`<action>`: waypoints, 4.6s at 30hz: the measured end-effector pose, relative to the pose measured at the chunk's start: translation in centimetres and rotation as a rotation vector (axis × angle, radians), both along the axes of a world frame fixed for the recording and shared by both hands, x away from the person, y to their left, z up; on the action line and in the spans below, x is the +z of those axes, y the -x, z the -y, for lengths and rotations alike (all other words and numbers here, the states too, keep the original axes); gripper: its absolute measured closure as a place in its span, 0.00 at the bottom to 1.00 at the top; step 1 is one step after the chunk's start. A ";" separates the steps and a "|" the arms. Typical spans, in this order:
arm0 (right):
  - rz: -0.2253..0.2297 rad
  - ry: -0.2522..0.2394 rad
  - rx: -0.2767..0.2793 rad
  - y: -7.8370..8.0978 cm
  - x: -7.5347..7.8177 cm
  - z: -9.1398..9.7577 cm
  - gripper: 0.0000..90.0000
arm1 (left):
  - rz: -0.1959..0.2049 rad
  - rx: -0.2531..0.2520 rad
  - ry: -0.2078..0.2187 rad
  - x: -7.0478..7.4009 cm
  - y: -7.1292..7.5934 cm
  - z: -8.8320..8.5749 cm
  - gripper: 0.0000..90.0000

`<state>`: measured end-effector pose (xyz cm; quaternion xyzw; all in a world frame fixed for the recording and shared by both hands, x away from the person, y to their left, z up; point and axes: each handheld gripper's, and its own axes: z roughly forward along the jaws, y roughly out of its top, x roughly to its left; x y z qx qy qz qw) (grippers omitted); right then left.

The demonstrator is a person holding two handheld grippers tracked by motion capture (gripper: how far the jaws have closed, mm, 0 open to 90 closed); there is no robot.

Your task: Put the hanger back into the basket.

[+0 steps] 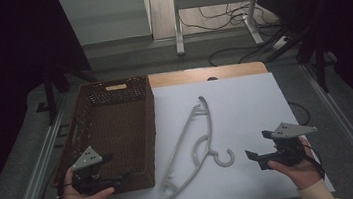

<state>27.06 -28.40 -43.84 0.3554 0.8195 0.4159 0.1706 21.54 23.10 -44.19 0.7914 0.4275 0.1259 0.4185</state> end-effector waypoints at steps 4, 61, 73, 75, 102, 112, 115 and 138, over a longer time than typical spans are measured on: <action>-0.009 0.004 -0.008 -0.2 -0.2 0.2 0.12 | 0.002 -0.004 0.001 0.1 -0.1 -0.1 0.16; 0.002 0.035 0.036 -0.7 -0.5 -0.3 0.14 | -0.033 -0.091 -0.003 2.7 -0.5 6.5 0.29; 0.006 0.032 0.038 -0.5 -0.4 -0.5 0.14 | -0.054 -0.147 -0.008 2.7 -1.1 8.8 0.28; 0.005 0.034 0.036 -0.5 -0.4 -0.5 0.14 | -0.060 -0.149 -0.015 2.6 -1.3 9.3 0.28; -0.001 0.038 0.029 -0.6 -0.6 -0.6 0.14 | -0.116 -0.275 -0.056 1.2 -3.2 14.9 0.29; -0.003 0.050 0.023 -0.6 -0.7 -0.6 0.14 | -0.125 -0.303 -0.060 0.8 -3.6 16.1 0.29; -0.005 0.059 0.024 -0.6 -0.8 -0.5 0.14 | -0.130 -0.305 -0.060 0.6 -3.8 16.3 0.29; -0.016 0.072 0.022 -0.6 -1.0 -0.7 0.14 | -0.192 -0.307 -0.079 -1.2 -5.1 18.1 0.31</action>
